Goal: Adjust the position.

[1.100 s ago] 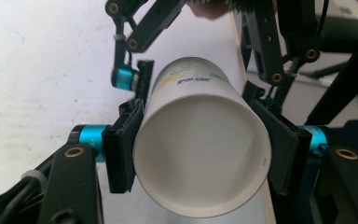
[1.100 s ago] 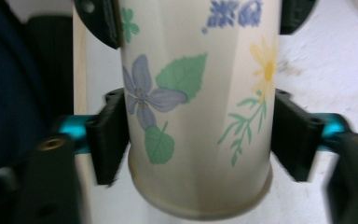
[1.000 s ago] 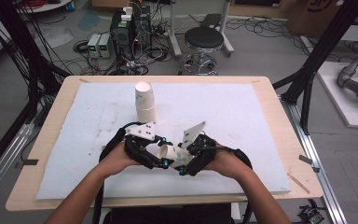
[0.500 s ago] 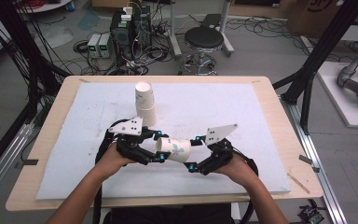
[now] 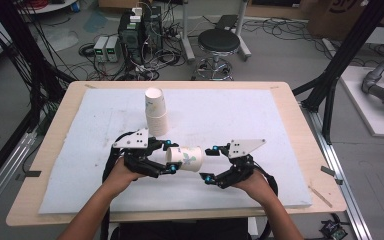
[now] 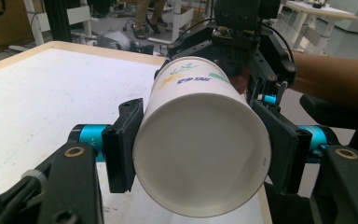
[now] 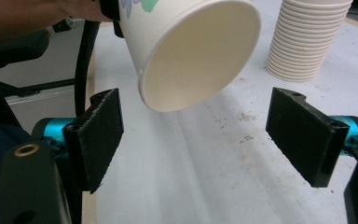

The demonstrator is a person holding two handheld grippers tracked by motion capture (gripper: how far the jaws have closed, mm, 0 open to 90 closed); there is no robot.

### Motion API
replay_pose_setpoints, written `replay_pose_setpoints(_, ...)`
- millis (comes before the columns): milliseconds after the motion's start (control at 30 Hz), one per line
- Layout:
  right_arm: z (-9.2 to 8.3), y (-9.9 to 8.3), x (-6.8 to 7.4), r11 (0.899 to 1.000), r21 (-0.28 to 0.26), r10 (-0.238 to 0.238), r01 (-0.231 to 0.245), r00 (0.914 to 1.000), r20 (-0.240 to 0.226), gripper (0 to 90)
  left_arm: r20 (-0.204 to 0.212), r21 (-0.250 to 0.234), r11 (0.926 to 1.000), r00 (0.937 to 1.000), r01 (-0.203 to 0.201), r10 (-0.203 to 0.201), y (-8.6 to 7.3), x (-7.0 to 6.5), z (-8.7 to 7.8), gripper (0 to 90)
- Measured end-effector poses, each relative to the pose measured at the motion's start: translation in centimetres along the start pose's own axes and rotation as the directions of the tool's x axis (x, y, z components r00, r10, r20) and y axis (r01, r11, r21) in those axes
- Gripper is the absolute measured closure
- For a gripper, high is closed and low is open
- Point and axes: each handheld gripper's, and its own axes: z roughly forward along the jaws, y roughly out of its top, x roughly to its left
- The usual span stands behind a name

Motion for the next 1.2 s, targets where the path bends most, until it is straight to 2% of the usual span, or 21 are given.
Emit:
replay_pose_setpoints(267, 0.0, 0.0, 0.0, 1.000, -0.019, -0.002, 0.002, 0.9999, -0.011, 19.1, 0.002, -0.015, 0.9998, 1.0000, -0.009, 0.009, 0.0, -0.1, -0.1, 37.2)
replay_pose_setpoints(500, 0.2, 0.0, 0.1, 0.999, -0.037, -0.016, 0.015, 0.9995, -0.026, 19.1, 0.035, -0.011, 0.9997, 0.9991, -0.024, 0.024, -0.1, -0.4, 0.4, 37.2)
replay_pose_setpoints(800, 0.6, 0.0, 0.1, 0.997, -0.069, -0.024, 0.018, 0.9965, -0.080, 19.2, 0.096, -0.015, 0.9995, 0.9950, -0.027, 0.028, -0.1, -0.6, 1.2, 37.2)
replay_pose_setpoints(900, 0.7, 0.0, 0.0, 0.997, -0.082, -0.023, 0.015, 0.9946, -0.101, 19.9, 0.109, -0.027, 0.9995, 0.9939, -0.013, 0.016, -0.2, -0.5, 1.2, 37.2)
replay_pose_setpoints(967, 0.7, 0.0, 0.0, 0.995, -0.100, -0.025, 0.013, 0.9927, -0.118, 25.8, 0.116, -0.043, 0.9991, 0.9933, -0.001, 0.006, -0.3, -0.4, 1.2, 37.2)
replay_pose_setpoints(1033, 0.6, 0.0, 0.0, 0.993, -0.120, -0.023, 0.007, 0.9908, -0.133, 26.6, 0.124, -0.060, 0.9981, 0.9922, 0.012, -0.005, -0.3, -0.3, 1.2, 37.2)
replay_pose_setpoints(1200, 0.4, 0.1, 0.0, 0.989, -0.150, -0.028, 0.007, 0.9898, -0.140, 29.5, 0.136, -0.091, 0.9956, 0.9906, 0.025, -0.012, -0.6, -0.2, 1.1, 37.2)
